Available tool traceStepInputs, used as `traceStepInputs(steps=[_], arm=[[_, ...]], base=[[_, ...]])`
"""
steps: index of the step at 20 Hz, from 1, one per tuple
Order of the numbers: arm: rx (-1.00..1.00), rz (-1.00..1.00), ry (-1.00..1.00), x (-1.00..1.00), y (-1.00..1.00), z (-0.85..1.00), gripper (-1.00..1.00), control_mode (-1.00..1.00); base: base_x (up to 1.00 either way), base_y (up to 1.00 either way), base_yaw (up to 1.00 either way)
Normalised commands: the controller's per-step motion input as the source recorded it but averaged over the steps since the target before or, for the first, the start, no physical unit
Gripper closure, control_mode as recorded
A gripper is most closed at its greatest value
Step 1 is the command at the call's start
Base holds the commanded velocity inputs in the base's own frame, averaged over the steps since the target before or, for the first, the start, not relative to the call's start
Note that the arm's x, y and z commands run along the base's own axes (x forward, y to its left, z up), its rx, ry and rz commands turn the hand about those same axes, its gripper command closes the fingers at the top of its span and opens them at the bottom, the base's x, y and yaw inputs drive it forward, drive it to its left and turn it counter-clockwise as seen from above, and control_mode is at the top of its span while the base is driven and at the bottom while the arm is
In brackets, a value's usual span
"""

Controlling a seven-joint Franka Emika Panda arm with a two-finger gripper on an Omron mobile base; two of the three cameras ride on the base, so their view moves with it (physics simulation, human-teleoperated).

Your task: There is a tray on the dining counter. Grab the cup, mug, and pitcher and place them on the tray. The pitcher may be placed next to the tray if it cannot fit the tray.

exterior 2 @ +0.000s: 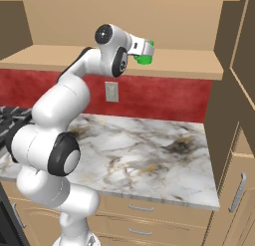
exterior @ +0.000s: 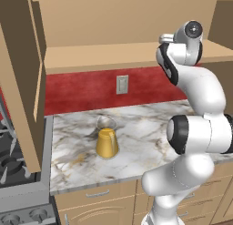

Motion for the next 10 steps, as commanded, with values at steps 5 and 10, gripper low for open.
traceStepInputs(steps=[5,10], arm=[[0.00,0.00,0.00,0.14,0.00,0.00,-1.00,-1.00],[0.00,0.00,0.00,0.12,0.00,0.00,-1.00,-1.00]], base=[[0.00,0.00,0.00],[0.00,0.00,0.00]])
